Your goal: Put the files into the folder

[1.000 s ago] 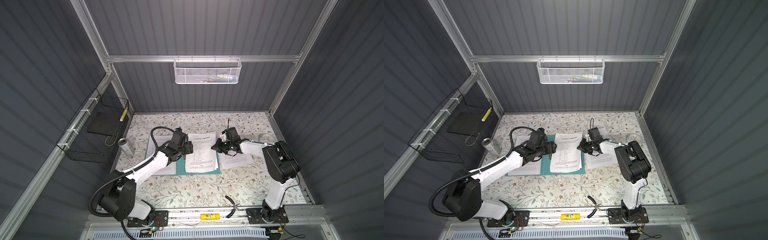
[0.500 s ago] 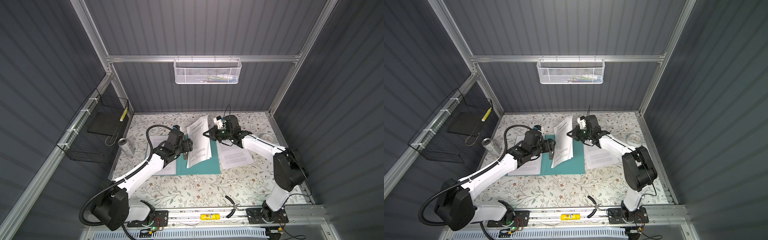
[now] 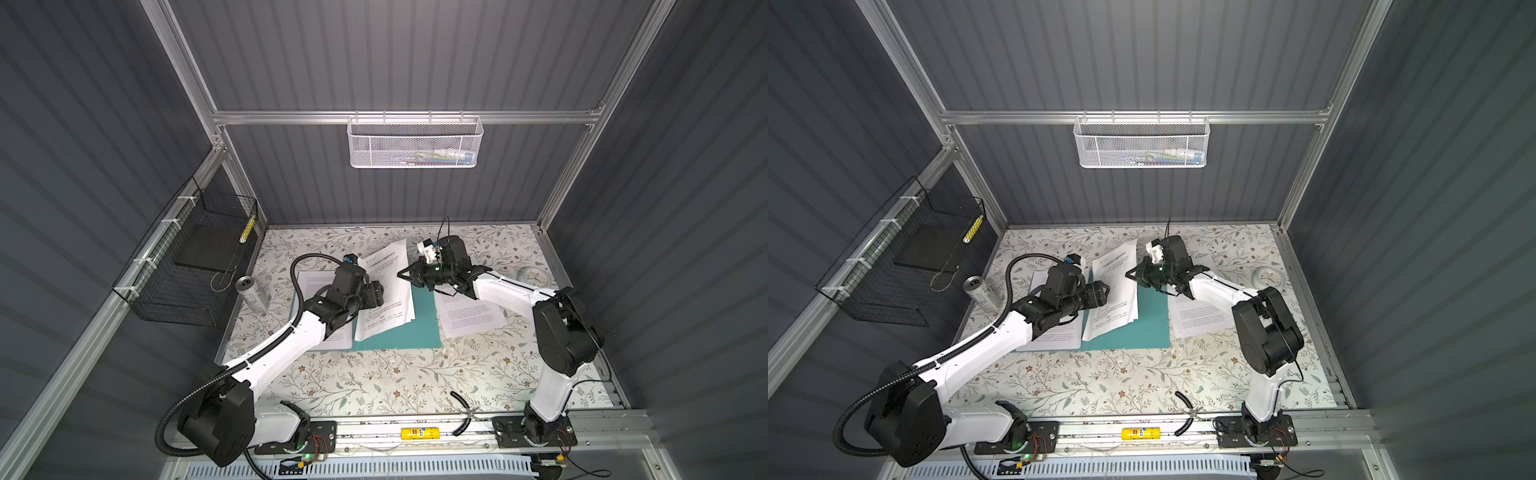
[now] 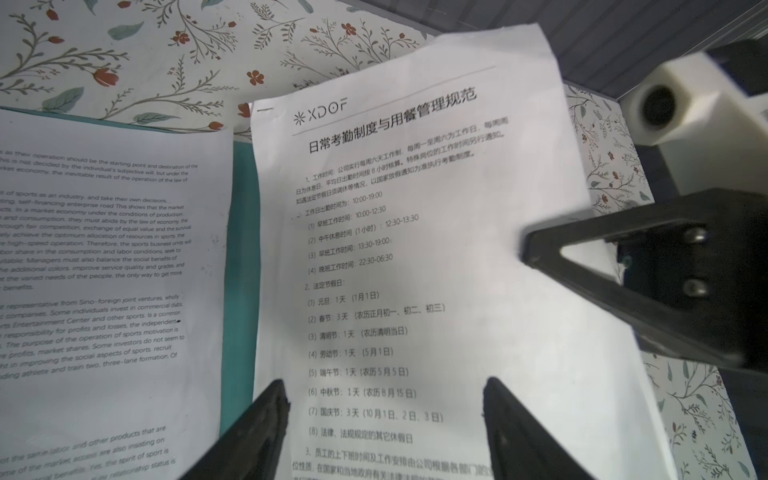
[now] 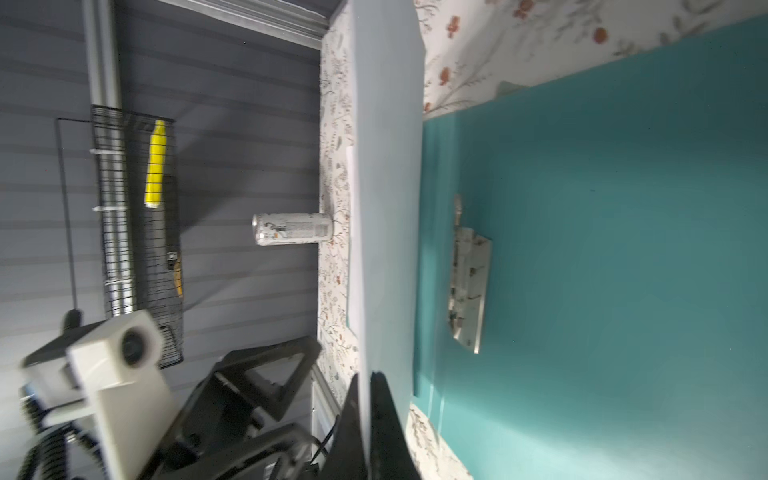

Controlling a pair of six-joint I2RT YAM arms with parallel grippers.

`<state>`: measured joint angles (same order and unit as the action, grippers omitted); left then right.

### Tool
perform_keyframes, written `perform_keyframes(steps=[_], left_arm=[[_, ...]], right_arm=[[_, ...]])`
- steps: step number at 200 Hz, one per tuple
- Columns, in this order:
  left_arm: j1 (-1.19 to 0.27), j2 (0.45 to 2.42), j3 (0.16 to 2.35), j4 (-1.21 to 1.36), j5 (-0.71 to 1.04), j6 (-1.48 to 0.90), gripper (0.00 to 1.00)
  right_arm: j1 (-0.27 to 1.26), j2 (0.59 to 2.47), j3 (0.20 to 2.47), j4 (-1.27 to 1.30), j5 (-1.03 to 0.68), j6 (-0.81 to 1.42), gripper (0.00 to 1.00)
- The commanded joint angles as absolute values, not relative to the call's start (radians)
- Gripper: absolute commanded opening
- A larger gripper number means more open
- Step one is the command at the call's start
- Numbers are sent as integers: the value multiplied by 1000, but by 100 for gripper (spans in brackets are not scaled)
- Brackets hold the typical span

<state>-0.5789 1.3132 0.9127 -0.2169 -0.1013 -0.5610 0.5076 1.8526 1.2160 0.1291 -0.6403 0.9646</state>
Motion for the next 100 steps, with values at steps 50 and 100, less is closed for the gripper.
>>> perform_keyframes(steps=[50,100], left_arm=[[-571,1312,907,-209,-94,-574,75],[-571,1321,898,-210,-90,-587,75]], right_arm=[[411,1897,1060,183,-605,886,0],[390,1842,976,146,-516,837,0]])
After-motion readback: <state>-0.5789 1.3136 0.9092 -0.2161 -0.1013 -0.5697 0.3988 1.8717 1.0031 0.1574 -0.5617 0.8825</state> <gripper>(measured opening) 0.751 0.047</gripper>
